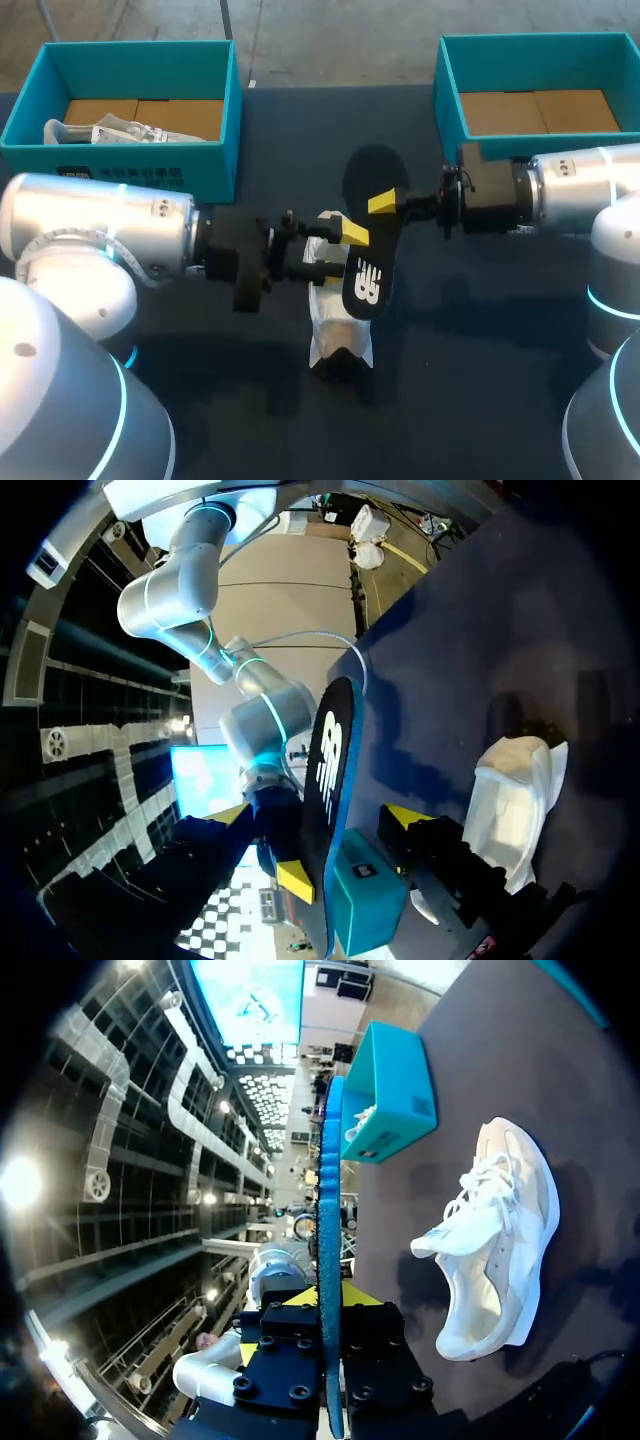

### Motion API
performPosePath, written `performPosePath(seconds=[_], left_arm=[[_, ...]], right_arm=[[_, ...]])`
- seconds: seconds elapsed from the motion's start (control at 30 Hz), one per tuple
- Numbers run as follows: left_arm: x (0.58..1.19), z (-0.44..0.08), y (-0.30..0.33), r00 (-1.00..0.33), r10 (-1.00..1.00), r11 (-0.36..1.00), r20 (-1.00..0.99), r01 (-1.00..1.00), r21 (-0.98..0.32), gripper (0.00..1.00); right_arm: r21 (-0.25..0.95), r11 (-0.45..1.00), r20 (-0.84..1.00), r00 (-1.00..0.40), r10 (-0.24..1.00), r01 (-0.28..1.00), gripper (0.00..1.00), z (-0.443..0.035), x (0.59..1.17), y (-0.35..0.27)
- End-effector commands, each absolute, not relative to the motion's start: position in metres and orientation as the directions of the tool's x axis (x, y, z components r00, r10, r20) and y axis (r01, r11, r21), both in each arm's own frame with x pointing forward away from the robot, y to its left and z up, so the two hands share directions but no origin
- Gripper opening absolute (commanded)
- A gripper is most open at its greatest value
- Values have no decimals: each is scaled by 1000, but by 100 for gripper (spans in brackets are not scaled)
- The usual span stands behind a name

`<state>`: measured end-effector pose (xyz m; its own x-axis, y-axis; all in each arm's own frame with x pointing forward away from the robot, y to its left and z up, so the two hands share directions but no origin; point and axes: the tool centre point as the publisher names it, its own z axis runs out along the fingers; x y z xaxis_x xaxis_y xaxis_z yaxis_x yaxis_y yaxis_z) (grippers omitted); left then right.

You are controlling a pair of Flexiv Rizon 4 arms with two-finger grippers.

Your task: Take the shoe out of the shoebox, open the shoe tongue, remove and reinsert the insole, then place the shoe into the shoebox

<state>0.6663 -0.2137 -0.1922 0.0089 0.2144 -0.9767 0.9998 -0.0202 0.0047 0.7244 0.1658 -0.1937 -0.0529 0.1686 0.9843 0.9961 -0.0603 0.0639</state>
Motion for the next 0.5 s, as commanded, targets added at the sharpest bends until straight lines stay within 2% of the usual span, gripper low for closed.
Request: performPosePath(seconds=[0.03,0.3,0.5], left_arm=[[663,-182,-186,-16,324,-37,-946,999,-30,100],[663,-168,-173,-39,469,-97,-882,991,-95,100],[668,-155,-166,-79,631,-120,-771,973,-198,100]], right_arm=[[52,-55,984,-42,172,997,0,-200,726,169],[26,-70,979,-11,203,997,0,-212,727,167],[16,-70,978,-2,208,997,0,-219,728,167]])
